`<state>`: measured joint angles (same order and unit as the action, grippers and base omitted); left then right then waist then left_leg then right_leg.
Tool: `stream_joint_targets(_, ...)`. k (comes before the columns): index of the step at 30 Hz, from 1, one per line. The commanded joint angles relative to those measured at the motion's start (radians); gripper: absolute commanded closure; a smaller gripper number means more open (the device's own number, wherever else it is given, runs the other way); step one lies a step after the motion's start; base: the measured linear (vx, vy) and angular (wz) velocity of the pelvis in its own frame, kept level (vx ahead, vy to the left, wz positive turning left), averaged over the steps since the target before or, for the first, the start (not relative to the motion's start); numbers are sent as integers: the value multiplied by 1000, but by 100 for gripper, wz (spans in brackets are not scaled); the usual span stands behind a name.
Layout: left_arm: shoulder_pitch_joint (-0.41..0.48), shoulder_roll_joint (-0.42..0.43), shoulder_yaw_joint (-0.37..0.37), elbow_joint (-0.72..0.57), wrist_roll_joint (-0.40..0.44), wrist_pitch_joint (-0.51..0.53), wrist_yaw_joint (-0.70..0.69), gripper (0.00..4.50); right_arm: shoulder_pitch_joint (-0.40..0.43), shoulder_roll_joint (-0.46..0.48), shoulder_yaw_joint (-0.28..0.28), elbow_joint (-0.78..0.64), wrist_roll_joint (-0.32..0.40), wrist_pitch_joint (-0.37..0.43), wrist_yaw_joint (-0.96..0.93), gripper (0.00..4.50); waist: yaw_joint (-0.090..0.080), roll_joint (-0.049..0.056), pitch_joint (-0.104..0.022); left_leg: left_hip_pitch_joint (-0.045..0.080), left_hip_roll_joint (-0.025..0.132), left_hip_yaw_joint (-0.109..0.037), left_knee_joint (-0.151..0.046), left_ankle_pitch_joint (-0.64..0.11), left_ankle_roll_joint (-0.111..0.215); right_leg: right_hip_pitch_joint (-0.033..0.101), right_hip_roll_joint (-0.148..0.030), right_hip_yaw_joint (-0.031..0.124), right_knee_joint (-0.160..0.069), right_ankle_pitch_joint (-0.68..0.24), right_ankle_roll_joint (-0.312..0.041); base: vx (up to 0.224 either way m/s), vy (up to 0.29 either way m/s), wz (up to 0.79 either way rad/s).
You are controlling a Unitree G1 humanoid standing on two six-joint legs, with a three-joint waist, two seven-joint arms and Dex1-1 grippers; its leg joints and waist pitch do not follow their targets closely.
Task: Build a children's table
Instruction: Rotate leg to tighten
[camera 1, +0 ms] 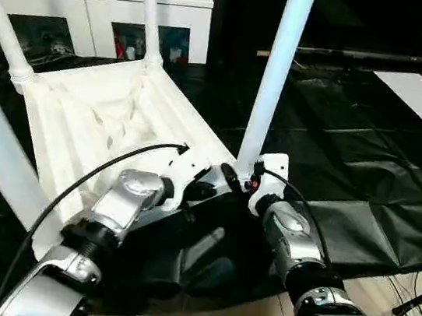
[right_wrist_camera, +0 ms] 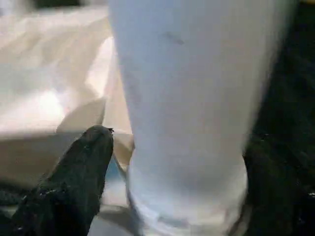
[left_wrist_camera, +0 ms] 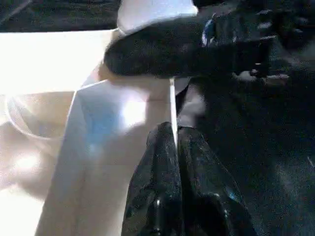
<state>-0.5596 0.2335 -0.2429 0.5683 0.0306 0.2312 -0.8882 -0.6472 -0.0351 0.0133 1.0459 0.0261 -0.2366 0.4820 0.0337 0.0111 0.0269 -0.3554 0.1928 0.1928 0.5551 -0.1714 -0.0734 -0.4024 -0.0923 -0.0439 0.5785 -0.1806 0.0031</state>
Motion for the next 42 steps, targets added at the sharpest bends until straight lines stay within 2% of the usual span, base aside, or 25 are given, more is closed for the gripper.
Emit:
stream_joint_targets(1, 43, -4, -58, -2, -24, -19, -104, 450, 21, -9, 44, -15, -32, 3, 76, 44, 7, -1, -41, 4, 34, -12, -68, -360, 49, 29, -43, 31, -75, -287, -203, 74, -15, 7)
stream_joint_targets(2, 59, 19, -64, -28, -38, -12, -154, 450, 39, -40, 52, -51, -16, 8, 167, 44, 10, 0, -44, 5, 33, -9, -64, -341, 59, 32, -42, 31, -69, -243, -219, 57, -9, 7)
stream_joint_targets(4, 75, 46, -72, -53, -49, -8, -201, 450, 63, -83, 67, -96, -5, 7, 273, 44, 11, 1, -46, 0, 33, -9, -63, -309, 71, 39, -40, 30, -61, -187, -231, 30, -2, 3)
stream_joint_targets(6, 80, 56, -73, -59, -50, -9, -213, 450, 77, -106, 78, -118, 0, 4, 336, 44, 17, 5, -51, 0, 36, -5, -54, -234, 104, 44, -35, 26, -47, -63, -265, 57, 2, 4)
stream_joint_targets(8, 83, 72, -73, -62, -53, -15, -231, 450, 100, -148, 97, -155, 12, 2, 435, 44, 24, 7, -52, -3, 35, -2, -50, -194, 121, 48, -34, 22, -41, -17, -282, 27, 2, 2)
stream_joint_targets(10, 87, 88, -70, -70, -57, -14, -260, 450, 124, -201, 113, -202, 37, 19, 551, 44, 34, 6, -51, 1, 37, 0, -47, -198, 132, 47, -35, 22, -43, -21, -282, 0, 0, 0)
stream_joint_targets(11, 87, 100, -67, -76, -63, -8, -283, 450, 133, -226, 119, -222, 48, 27, 601, 44, 37, 7, -50, -1, 38, -1, -49, -210, 131, 47, -37, 22, -45, -50, -282, 0, 0, 0)
stream_joint_targets(12, 85, 107, -65, -78, -68, -5, -296, 450, 136, -244, 121, -234, 53, 31, 637, 44, 41, 11, -48, -1, 37, -2, -51, -228, 122, 47, -37, 22, -48, -92, -273, 0, 0, 0)
stream_joint_targets(13, 83, 109, -65, -77, -69, -5, -301, 450, 138, -253, 123, -240, 55, 33, 657, 44, 42, 10, -46, 0, 39, -2, -53, -249, 109, 44, -38, 23, -52, -128, -268, 0, 0, 0)
stream_joint_targets(14, 81, 113, -66, -79, -73, -3, -308, 450, 137, -260, 120, -244, 58, 39, 672, 44, 43, 13, -46, 2, 40, -3, -55, -261, 102, 43, -37, 23, -54, -146, -266, 0, 0, 0)
stream_joint_targets(16, 78, 115, -66, -80, -75, -1, -313, 450, 135, -264, 117, -245, 61, 43, 683, 44, 43, 9, -45, 2, 39, -4, -57, -275, 86, 44, -38, 24, -55, -177, -257, 0, 0, 0)
stream_joint_targets(17, 74, 118, -71, -81, -79, 4, -325, 450, 123, -264, 108, -238, 63, 36, 684, 44, 43, 12, -45, 2, 40, -5, -57, -272, 77, 42, -40, 25, -56, -184, -255, 0, 0, 0)
stream_joint_targets(22, 68, 120, -73, -80, -80, 5, -338, 450, 104, -260, 106, -241, 87, 48, 695, 44, 46, 10, -49, 0, 38, -4, -52, -223, 88, 46, -39, 24, -48, -120, -267, 0, 0, 0)
stream_joint_targets(23, 67, 121, -74, -81, -78, 7, -339, 450, 99, -258, 107, -237, 86, 54, 698, 44, 50, 5, -51, -1, 38, -3, -49, -200, 100, 46, -39, 23, -45, -97, -271, 0, 0, 0)
stream_joint_targets(26, 72, 124, -73, -86, -77, 10, -340, 450, 91, -254, 108, -221, 77, 68, 699, 44, 52, 5, -50, -2, 38, -2, -48, -190, 106, 46, -41, 22, -44, -103, -272, 0, 0, 0)
stream_joint_targets(34, 84, 130, -71, -97, -77, 21, -341, 450, 90, -261, 117, -196, 68, 67, 702, 125, 54, 5, -50, -1, 38, -2, -48, -196, 98, 45, -40, 22, -45, -121, -266, 0, 0, 0)
stream_joint_targets(40, 80, 132, -71, -91, -76, 18, -339, 450, 93, -263, 122, -184, 57, 57, 698, 175, 54, 7, -50, -1, 38, -3, -47, -195, 95, 46, -40, 22, -44, -121, -265, 0, 0, 0)
stream_joint_targets(42, 78, 134, -71, -92, -75, 22, -339, 450, 92, -262, 123, -181, 54, 55, 696, 178, 54, 7, -51, -1, 37, -3, -46, -188, 98, 47, -40, 22, -42, -107, -268, 0, 0, 0)
